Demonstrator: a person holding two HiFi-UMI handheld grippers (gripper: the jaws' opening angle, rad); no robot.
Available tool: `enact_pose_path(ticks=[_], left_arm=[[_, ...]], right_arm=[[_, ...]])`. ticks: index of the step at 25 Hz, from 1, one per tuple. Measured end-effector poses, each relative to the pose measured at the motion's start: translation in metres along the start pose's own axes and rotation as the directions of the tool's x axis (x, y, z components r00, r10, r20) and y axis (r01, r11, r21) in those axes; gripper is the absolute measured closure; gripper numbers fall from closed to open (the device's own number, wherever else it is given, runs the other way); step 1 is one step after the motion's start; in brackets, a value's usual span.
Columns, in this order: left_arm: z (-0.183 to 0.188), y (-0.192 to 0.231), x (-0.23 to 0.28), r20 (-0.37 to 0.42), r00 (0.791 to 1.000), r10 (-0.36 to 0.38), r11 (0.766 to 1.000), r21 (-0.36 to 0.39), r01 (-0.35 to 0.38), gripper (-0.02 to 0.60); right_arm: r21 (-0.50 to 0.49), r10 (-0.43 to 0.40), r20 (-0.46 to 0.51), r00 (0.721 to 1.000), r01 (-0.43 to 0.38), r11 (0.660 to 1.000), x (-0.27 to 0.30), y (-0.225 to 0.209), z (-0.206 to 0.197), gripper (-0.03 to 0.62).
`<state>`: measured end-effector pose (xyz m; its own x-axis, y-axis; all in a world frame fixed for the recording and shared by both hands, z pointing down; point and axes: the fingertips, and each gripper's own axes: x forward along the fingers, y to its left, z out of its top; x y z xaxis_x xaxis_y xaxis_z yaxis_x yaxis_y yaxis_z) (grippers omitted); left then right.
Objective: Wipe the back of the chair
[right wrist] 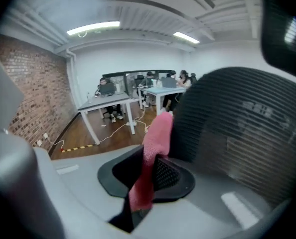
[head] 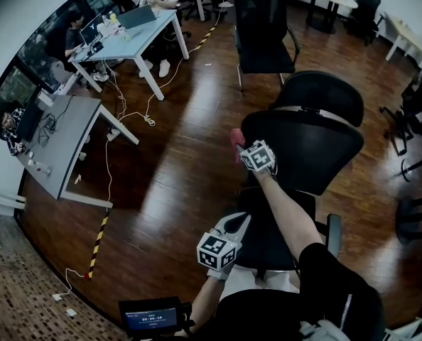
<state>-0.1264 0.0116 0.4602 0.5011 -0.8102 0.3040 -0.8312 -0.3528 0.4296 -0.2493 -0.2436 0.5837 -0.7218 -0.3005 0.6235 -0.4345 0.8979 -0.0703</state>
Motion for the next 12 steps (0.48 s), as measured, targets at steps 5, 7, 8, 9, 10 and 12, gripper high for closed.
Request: enact_pose_path(ticks=[5,7,8,9,10,12], left_arm=[[-0.007,-0.011,0.01,-0.024,1.0,-0.012,1.0,0.004,0.012,0.589],[-0.006,-0.019,0.018,-0.035,0.999,-0.024,1.0,0.009,0.025,0.589],[-0.007,-0.023,0.022,-0.041,0.999,-0.031,0.999,0.012,0.032,0.589],[-0.007,-0.027,0.026,-0.046,0.998,-0.039,0.999,0.016,0.04,0.589],[-0.008,-0.031,0.031,-0.053,0.997,-0.048,0.999,0.021,0.049,0.589],[-0.01,-0.041,0.04,-0.066,0.996,-0.067,0.997,0.03,0.069,0.589]], right_arm=[[0.144,-0.062,0.004,0.998,0.061,0.988,-0.027,-0.048,-0.028,0.553],[0.163,-0.079,0.017,0.997,0.075,0.984,-0.041,-0.062,-0.034,0.553],[0.168,-0.09,0.022,0.996,0.085,0.982,-0.048,-0.068,-0.038,0.553],[0.175,-0.102,0.026,0.994,0.096,0.98,-0.055,-0.075,-0.043,0.553],[0.183,-0.114,0.029,0.993,0.107,0.977,-0.063,-0.082,-0.047,0.553],[0.201,-0.14,0.031,0.99,0.131,0.971,-0.081,-0.097,-0.058,0.553]])
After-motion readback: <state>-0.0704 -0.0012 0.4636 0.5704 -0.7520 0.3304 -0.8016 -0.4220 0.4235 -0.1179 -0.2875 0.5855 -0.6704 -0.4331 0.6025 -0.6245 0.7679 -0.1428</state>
